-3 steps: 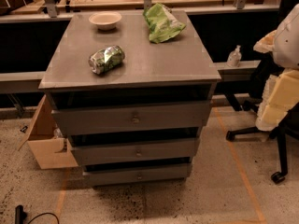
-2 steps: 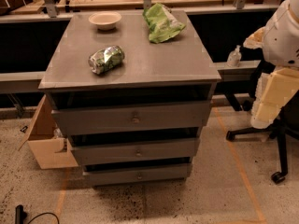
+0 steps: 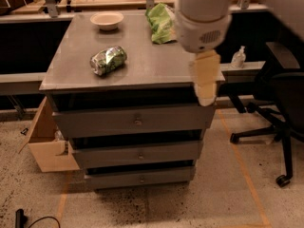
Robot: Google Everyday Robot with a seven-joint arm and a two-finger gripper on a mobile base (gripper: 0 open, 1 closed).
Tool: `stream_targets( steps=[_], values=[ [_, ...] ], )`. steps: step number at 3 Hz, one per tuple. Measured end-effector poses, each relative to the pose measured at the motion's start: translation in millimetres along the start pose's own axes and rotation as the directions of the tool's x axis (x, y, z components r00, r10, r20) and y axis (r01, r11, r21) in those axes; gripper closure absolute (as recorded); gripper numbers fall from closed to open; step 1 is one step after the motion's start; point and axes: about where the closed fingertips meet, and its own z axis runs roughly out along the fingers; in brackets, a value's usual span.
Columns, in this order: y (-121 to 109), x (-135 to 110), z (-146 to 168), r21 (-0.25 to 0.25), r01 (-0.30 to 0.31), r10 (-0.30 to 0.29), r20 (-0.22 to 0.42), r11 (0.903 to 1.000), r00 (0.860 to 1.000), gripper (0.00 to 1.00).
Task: Pick green can
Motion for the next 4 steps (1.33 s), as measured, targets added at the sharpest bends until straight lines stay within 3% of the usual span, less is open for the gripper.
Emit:
stream_targets(
  steps=[1, 2, 3, 4],
  values=[
    [-92.2, -77.8, 47.3, -0.031, 0.269, -0.266, 0.068, 0.9627, 0.961, 0.0],
    [-143.8, -140.4, 95.8, -0.047, 0.432, -0.414, 0.207, 0.9007, 0.886, 0.0],
    [-177.9, -163.5, 125.7, -0.004, 0.446, -0.43, 0.259, 0.8948, 0.865, 0.0],
    [-183.5, -168.6, 128.3, 0.018, 0.444, -0.433, 0.262, 0.8956, 0.862, 0.0]
  ],
)
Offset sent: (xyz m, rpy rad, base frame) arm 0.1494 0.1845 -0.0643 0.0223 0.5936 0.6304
